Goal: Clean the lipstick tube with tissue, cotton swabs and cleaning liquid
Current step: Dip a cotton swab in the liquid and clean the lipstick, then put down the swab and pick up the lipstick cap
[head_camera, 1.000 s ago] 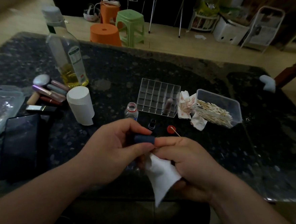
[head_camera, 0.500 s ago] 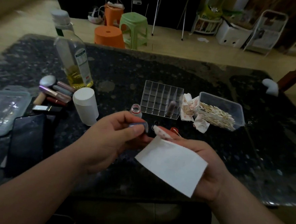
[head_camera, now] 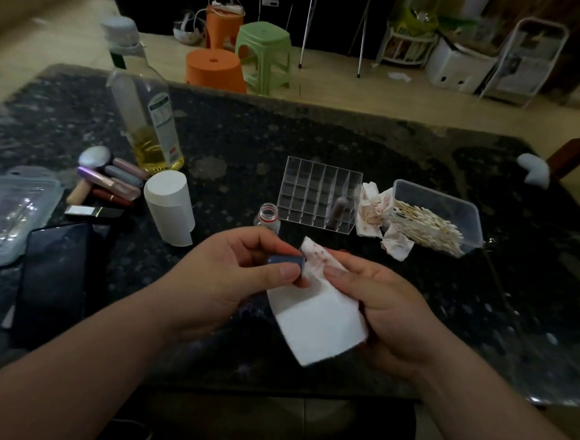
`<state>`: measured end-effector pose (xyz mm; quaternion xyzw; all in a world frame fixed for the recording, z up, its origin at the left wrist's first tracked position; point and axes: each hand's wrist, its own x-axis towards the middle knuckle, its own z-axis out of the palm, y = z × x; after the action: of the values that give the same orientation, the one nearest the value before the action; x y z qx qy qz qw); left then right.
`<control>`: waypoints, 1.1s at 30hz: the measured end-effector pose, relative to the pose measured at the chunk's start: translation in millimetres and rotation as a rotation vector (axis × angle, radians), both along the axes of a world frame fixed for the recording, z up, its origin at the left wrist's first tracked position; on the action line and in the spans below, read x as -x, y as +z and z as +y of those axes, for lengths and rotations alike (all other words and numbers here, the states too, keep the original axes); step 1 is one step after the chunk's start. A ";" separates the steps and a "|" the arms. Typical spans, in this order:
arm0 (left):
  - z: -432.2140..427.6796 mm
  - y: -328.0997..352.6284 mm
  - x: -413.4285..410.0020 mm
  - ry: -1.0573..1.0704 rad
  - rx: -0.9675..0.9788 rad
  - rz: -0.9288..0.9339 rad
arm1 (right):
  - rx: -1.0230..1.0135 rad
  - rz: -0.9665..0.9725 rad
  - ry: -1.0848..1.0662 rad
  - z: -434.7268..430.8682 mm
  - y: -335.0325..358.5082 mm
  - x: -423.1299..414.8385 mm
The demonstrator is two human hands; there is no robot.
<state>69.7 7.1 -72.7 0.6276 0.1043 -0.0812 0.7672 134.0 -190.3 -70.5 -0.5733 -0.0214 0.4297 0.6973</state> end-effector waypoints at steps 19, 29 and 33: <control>8.5 -35.6 -17.6 -0.143 -0.974 0.260 | 1.139 -0.955 0.277 28.3 -69.2 -33.5; 9.2 -24.4 -22.4 0.183 -0.415 0.298 | 0.843 -0.712 -0.108 58.4 -79.4 -52.7; 11.4 -19.5 -21.4 0.265 -0.094 0.344 | 0.873 -0.732 -0.088 63.4 -78.7 -55.2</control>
<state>91.0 18.4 -92.2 0.6206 0.3186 -0.0805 0.7120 189.2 -126.9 -149.2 -0.9201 -0.0581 0.1427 0.3601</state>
